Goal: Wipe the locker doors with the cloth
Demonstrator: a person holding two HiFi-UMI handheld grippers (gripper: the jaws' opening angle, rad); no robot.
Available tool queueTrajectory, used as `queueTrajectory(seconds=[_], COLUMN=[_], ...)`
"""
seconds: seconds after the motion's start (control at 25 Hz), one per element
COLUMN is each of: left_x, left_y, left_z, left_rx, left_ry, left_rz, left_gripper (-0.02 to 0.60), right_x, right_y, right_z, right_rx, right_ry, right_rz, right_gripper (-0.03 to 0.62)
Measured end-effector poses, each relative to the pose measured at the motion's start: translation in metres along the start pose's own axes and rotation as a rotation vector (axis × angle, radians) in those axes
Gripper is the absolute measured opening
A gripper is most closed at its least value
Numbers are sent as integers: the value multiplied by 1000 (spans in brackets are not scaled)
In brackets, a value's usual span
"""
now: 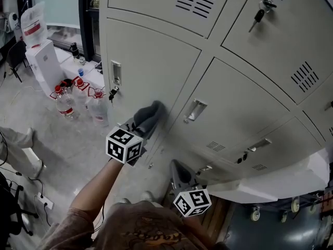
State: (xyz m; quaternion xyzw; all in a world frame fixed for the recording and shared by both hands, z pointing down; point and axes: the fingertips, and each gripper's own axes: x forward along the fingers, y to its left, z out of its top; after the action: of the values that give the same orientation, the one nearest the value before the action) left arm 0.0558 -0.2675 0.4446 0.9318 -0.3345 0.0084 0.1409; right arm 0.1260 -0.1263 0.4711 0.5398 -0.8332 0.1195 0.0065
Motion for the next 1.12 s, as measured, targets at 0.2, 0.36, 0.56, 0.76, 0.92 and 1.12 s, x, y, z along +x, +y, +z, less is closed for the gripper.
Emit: queueTrajectory(seconds=[0.2, 0.36, 0.56, 0.76, 0.92, 1.12], left_x=[-27, -47, -68, -84, -90, -92], left_y=[43, 74, 111, 145, 167, 186], left_z=[-9, -19, -33, -42, -45, -45], left_rx=[-27, -42, -66, -82, -98, -106], left_ry=[0, 10, 19, 24, 20, 18], left_rz=[108, 188, 284, 369, 419, 458], left_gripper=[38, 40, 40, 40, 40, 40], right_x=[8, 14, 20, 24, 26, 27], right_y=[7, 12, 15, 16, 14, 10], right_z=[-2, -3, -3, -3, -3, -2], right_rx=[-4, -8, -13, -18, -19, -22], right_ry=[9, 16, 22, 26, 32, 37], right_rz=[27, 46, 63, 71, 71, 64], right_gripper=[-2, -2, -2, -2, -2, -2])
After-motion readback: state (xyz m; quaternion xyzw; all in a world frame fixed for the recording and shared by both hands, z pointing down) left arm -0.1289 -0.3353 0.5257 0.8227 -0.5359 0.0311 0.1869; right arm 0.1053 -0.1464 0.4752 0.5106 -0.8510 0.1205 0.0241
